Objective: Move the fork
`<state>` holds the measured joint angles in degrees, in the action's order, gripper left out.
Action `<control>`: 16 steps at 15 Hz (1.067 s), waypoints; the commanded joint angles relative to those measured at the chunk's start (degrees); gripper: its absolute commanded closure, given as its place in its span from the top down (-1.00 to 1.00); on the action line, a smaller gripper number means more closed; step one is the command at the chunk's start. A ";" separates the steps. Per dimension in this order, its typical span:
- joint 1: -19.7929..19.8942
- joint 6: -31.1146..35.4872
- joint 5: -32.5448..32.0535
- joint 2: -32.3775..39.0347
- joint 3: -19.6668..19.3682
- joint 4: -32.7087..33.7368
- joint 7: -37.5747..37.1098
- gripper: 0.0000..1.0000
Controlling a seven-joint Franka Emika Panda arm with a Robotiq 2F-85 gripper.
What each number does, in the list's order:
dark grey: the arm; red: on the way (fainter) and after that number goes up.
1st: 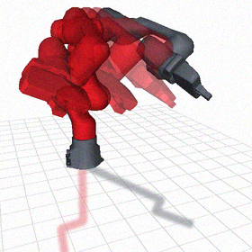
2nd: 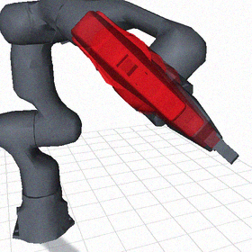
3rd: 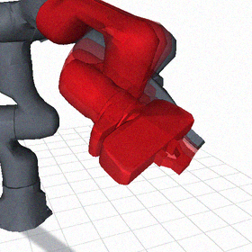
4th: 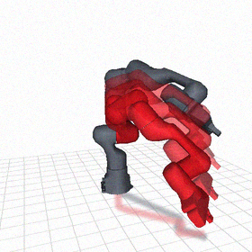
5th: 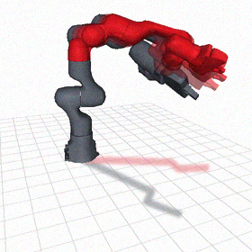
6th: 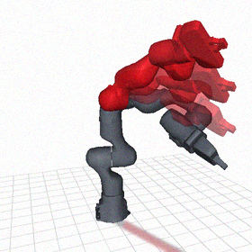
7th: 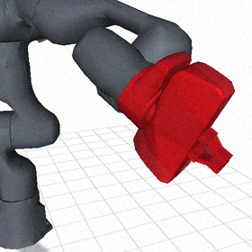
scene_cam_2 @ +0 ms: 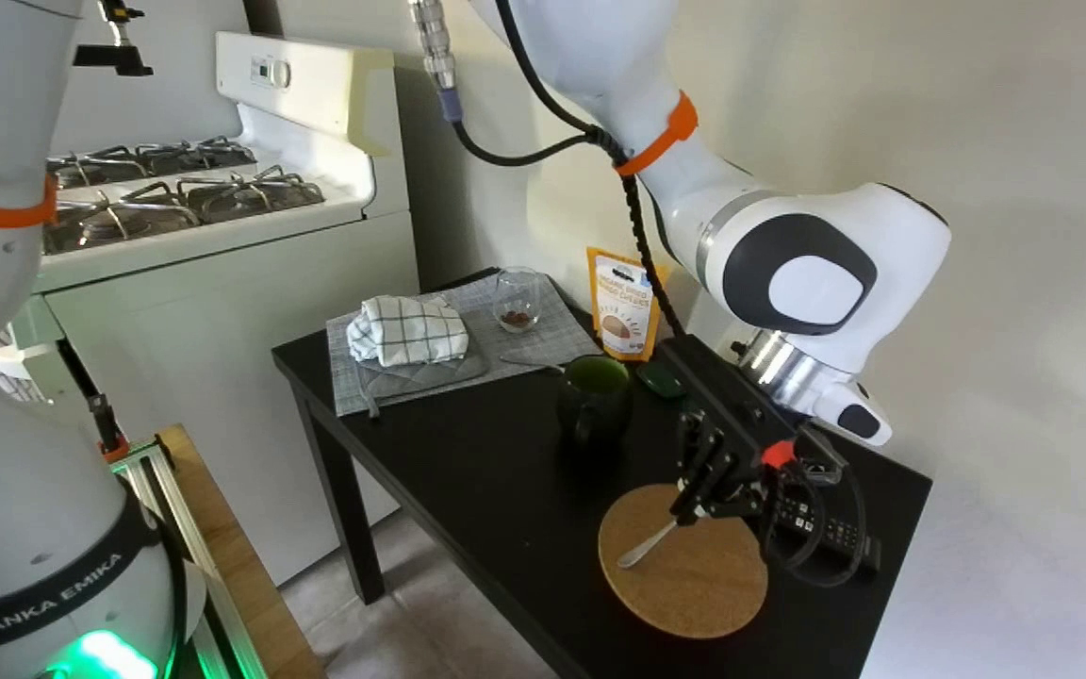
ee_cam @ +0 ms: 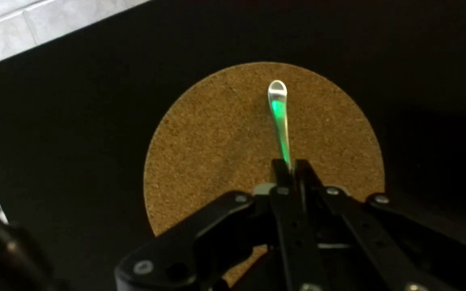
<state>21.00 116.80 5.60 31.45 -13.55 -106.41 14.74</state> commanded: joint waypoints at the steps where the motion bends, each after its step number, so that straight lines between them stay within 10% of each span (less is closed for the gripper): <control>1: 1.04 -3.45 1.90 2.66 1.74 5.19 -2.64 -0.17; 9: 1.10 -2.95 4.24 -10.61 3.68 -5.78 2.76 1.00; 14: -2.81 8.33 -2.15 -25.98 1.40 -18.90 2.42 1.00; 16: -2.54 4.92 -0.81 -20.84 1.39 -12.81 1.62 1.00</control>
